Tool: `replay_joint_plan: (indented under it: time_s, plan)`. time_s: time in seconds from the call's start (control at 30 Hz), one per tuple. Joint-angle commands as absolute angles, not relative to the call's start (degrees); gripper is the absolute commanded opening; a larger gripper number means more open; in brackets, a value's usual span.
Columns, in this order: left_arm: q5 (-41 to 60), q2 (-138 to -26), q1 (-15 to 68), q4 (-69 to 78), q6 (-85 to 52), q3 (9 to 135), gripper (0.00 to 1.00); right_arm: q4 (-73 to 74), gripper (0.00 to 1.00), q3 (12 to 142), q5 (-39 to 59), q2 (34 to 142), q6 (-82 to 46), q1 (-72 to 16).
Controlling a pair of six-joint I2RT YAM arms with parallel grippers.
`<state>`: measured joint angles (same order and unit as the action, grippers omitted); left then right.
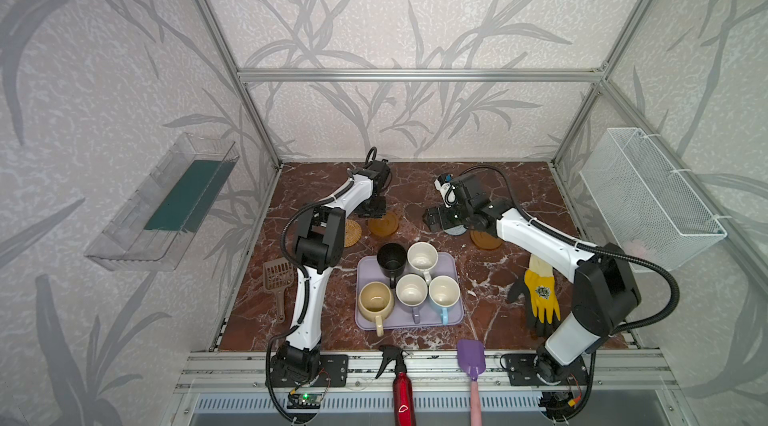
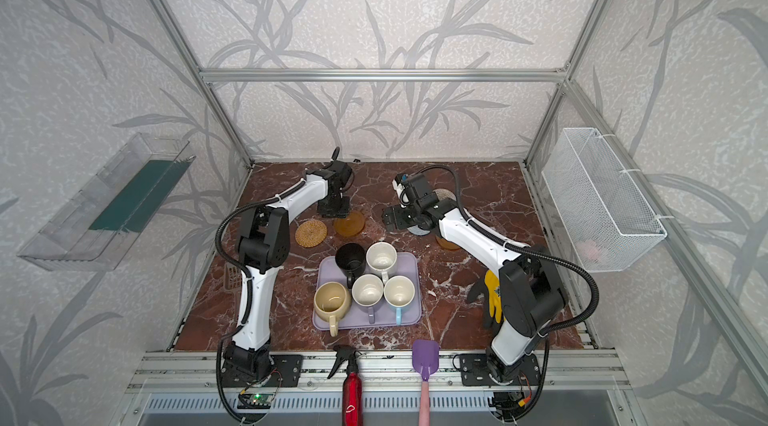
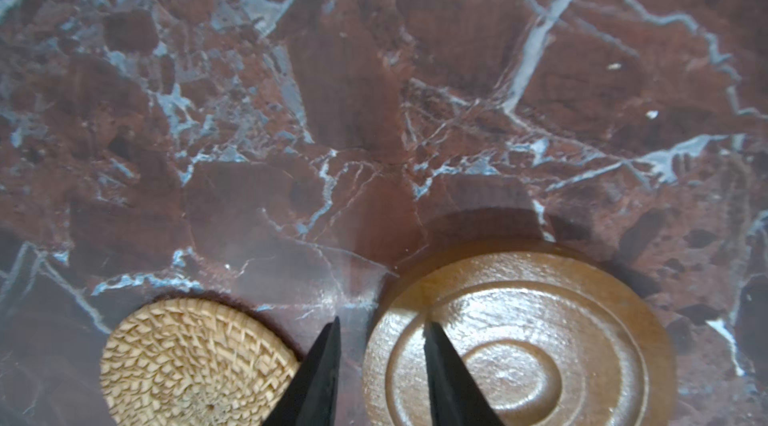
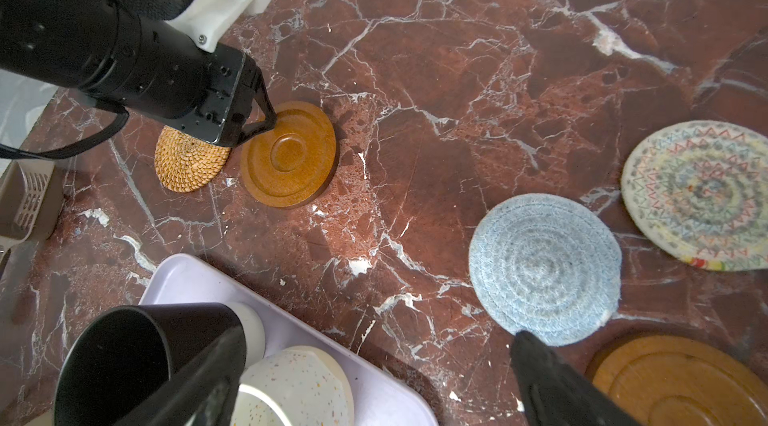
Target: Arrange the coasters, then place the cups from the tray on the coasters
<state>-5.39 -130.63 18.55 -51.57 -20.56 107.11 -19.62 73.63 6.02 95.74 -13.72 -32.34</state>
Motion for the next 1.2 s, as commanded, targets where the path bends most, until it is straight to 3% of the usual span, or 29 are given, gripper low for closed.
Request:
replay_joint_plan:
  time_s: [0.0, 0.13, 0.57, 0.63, 1.03, 1.17]
  plan:
    - [-4.3, -131.0, 18.8, -52.6, -20.6, 105.0, 0.35, -19.5, 0.99, 73.0, 5.8, 94.7, -14.0, -32.4]
    - [-4.5, -129.9, 19.3, -52.6, -21.2, 102.2, 0.28, -19.2, 0.99, 73.0, 6.1, 95.0, -14.6, -32.4]
    - [-4.0, -126.5, 19.8, -54.3, -23.9, 97.8, 0.27, -18.4, 0.99, 71.8, 6.5, 94.7, -15.3, -32.4]
    - [-3.4, -126.9, 19.9, -55.1, -24.0, 98.0, 0.23, -18.4, 0.99, 71.8, 6.5, 94.6, -15.4, -32.4]
    - [-4.5, -123.7, 21.1, -56.2, -26.1, 94.4, 0.23, -17.9, 0.99, 71.3, 6.7, 94.6, -15.9, -32.4]
    - [-3.5, -124.6, 21.1, -55.2, -26.3, 94.6, 0.27, -17.6, 0.99, 71.4, 7.0, 94.7, -16.3, -32.4]
